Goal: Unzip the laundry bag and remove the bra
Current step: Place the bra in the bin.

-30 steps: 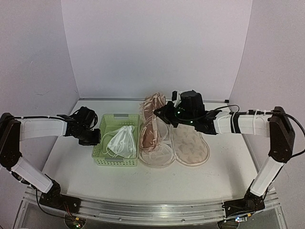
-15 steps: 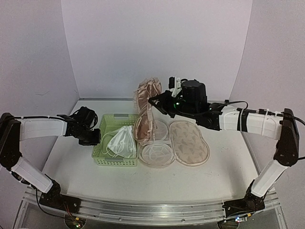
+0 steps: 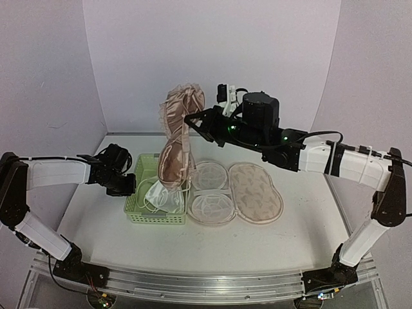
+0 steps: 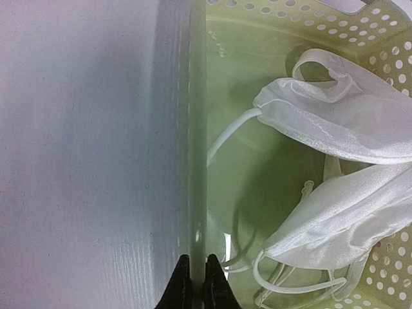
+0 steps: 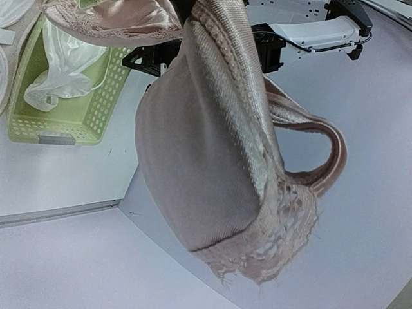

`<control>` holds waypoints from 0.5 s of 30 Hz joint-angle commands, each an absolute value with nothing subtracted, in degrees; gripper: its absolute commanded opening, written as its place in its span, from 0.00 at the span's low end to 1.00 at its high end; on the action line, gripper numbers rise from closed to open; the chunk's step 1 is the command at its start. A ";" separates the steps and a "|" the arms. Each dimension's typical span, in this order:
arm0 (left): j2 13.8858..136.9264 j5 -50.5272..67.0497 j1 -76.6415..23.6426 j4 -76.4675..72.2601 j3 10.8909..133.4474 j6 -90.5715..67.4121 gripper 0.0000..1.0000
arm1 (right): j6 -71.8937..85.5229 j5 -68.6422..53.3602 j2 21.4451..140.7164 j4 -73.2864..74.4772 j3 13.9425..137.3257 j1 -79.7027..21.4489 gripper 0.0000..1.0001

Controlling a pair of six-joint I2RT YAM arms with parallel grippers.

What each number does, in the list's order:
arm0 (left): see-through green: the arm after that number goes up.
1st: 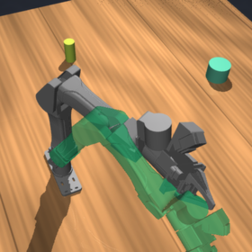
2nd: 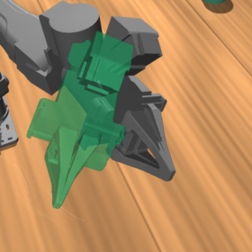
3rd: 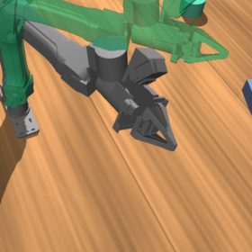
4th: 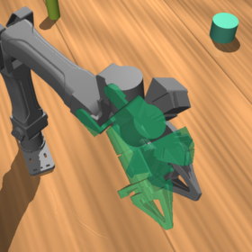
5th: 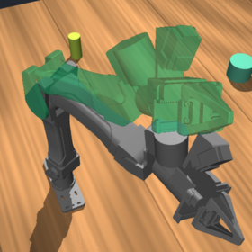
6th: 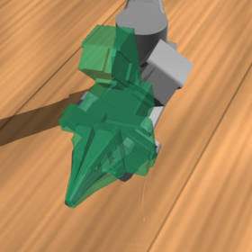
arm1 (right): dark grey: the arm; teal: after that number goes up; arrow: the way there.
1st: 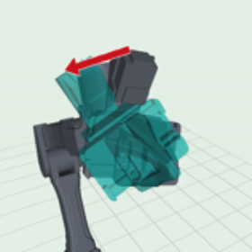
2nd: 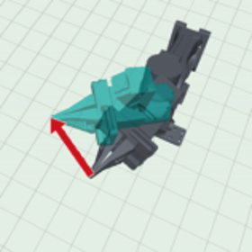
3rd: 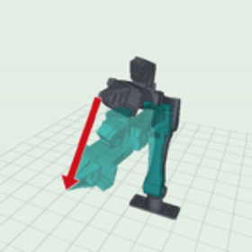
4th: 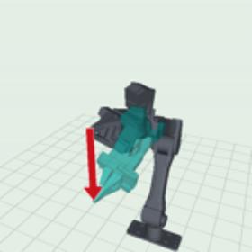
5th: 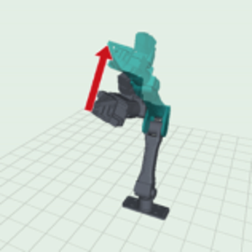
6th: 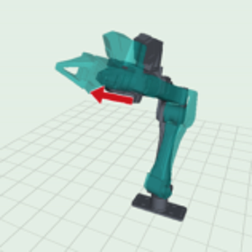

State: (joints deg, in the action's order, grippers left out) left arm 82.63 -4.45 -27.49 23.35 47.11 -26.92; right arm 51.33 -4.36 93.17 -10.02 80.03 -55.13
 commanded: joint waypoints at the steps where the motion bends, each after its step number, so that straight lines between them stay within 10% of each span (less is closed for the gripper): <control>1: 81.85 -4.42 -27.61 19.99 46.98 -27.02 0.00 | 53.56 -3.80 95.97 -10.98 82.87 -55.96 0.00; 15: 79.47 -3.79 -27.62 19.64 45.24 -27.23 0.00 | 59.01 -3.59 109.09 -11.51 87.79 -57.61 0.00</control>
State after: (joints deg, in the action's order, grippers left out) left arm 81.91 -4.05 -27.49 21.96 45.84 -27.07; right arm 57.32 -4.43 106.45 -9.04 83.44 -57.23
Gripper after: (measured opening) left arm 0.046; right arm 0.036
